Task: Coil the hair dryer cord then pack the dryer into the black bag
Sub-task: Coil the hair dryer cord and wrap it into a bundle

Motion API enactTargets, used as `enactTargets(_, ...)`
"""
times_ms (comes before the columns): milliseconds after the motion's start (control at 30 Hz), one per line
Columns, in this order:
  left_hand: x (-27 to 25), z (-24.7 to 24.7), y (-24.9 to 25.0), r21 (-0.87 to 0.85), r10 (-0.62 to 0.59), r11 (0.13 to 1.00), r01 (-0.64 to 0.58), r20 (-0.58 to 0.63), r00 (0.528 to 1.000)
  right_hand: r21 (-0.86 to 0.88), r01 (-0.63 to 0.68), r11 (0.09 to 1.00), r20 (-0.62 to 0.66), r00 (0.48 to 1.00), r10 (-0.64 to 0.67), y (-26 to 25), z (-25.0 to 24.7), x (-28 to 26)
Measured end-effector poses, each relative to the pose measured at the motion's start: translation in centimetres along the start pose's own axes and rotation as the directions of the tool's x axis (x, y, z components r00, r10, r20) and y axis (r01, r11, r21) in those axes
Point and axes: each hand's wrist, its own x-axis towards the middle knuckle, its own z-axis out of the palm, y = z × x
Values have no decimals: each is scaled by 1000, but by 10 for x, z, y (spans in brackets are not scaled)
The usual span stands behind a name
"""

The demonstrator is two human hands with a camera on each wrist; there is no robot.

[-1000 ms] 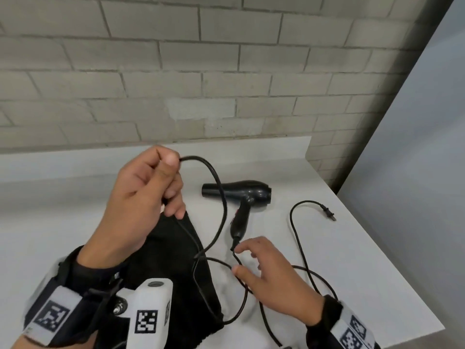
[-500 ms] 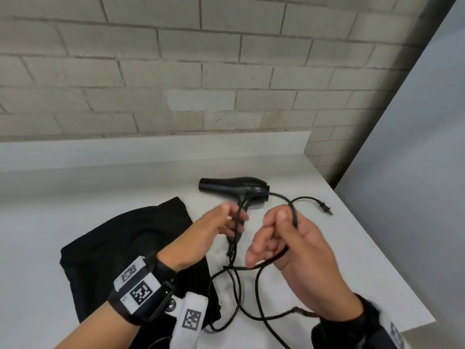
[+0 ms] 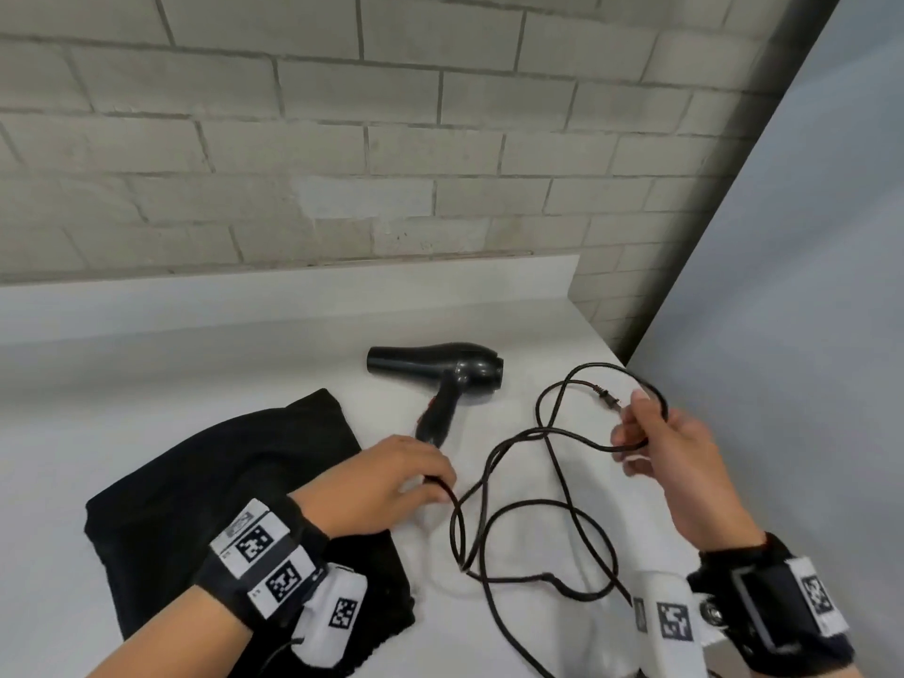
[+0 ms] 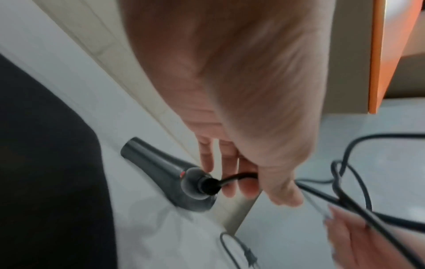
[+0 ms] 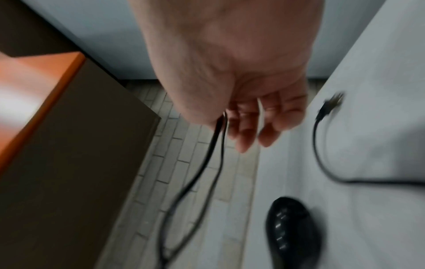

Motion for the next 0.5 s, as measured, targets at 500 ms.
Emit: enactTargets(500, 32, -56, 25, -72, -34, 997, -11, -595, 803, -193, 517, 834, 344, 832, -436, -4, 73, -79)
